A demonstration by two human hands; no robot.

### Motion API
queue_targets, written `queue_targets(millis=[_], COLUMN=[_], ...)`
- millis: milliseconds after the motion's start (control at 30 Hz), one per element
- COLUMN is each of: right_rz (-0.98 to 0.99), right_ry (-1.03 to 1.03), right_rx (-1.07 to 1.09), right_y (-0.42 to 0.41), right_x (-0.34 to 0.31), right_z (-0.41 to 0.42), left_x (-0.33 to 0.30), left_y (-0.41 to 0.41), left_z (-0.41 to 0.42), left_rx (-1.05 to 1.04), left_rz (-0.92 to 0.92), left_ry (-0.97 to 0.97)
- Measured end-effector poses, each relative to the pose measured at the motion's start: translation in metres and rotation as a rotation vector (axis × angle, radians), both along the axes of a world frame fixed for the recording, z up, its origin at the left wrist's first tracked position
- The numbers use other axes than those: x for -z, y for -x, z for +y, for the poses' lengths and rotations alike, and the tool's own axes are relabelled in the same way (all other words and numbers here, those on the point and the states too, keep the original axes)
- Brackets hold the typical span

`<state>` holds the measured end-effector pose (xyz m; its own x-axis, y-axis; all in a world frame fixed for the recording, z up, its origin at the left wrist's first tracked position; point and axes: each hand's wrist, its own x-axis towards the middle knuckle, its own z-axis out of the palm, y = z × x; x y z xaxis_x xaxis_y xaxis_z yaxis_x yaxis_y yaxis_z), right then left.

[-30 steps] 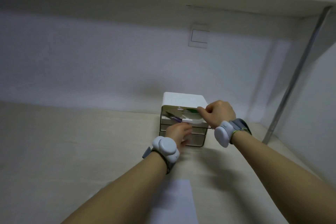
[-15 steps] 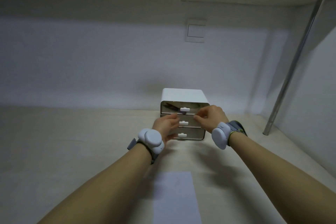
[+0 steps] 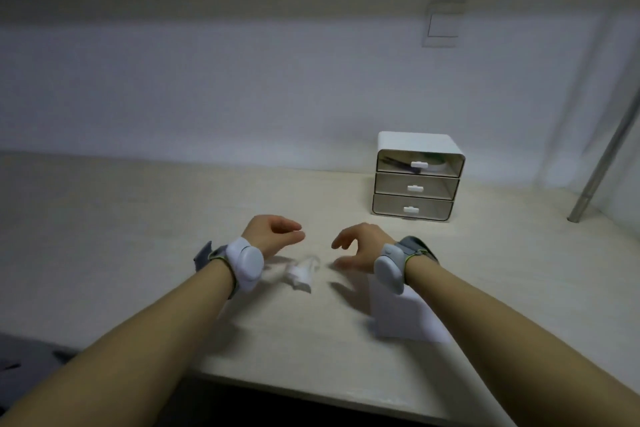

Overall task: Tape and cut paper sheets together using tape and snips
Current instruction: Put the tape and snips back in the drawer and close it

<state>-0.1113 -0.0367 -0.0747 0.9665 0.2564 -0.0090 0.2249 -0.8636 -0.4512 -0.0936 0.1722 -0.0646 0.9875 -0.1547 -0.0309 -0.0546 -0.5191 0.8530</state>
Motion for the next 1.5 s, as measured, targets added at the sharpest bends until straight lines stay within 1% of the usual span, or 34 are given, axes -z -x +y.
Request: queue_targets(millis=[67, 167, 267, 367, 500, 600, 667, 767, 867, 1067, 1133, 1233, 1333, 1500], right_rz=[0.044, 0.099, 0.095, 0.102, 0.105, 0.114, 0.096, 0.061, 0.008, -0.025, -0.029, -0.023, 0.02, 0.124], right_ry=[0.033, 0.148, 0.173, 0.196, 0.25, 0.297, 0.27, 0.185, 0.149, 0.132, 0.146, 0.131, 0.142, 0.132], right_rx=[-0.049, -0.155, -0.22, -0.19, -0.119, -0.07, -0.033, 0.025, 0.063, 0.212, 0.306, 0.474, 0.629, 0.899], right_y=[0.002, -0.003, -0.011, -0.016, -0.022, -0.02, -0.017, -0.006, 0.015, 0.079, 0.11, 0.17, 0.239, 0.368], right_x=[0.005, 0.013, 0.014, 0.013, 0.021, 0.024, 0.023, 0.016, 0.001, -0.031, -0.041, -0.051, -0.051, -0.017], right_z=[0.015, 0.03, 0.044, 0.056, 0.059, 0.059, 0.056, 0.046, 0.028, -0.026, -0.053, -0.102, -0.152, -0.223], left_x=[0.009, 0.022, 0.035, 0.045, 0.052, 0.055, 0.054, 0.05, 0.039, 0.016, 0.009, 0.004, 0.007, 0.044], left_y=[0.005, 0.009, 0.011, 0.009, 0.013, 0.012, 0.012, 0.014, 0.018, 0.044, 0.062, 0.104, 0.157, 0.255], left_z=[0.016, 0.03, 0.034, 0.03, 0.025, 0.024, 0.021, 0.012, -0.003, -0.06, -0.092, -0.149, -0.209, -0.302], left_rx=[0.054, 0.141, 0.204, 0.237, 0.135, 0.094, 0.08, 0.069, 0.115, 0.286, 0.369, 0.548, 0.726, 1.018], left_rz=[0.022, 0.077, 0.055, 0.015, -0.029, -0.066, -0.075, -0.068, -0.072, -0.097, -0.114, -0.117, -0.128, -0.1], left_ry=[-0.082, -0.22, -0.228, -0.234, -0.171, -0.182, -0.193, -0.156, -0.127, -0.073, -0.048, -0.027, -0.055, -0.137])
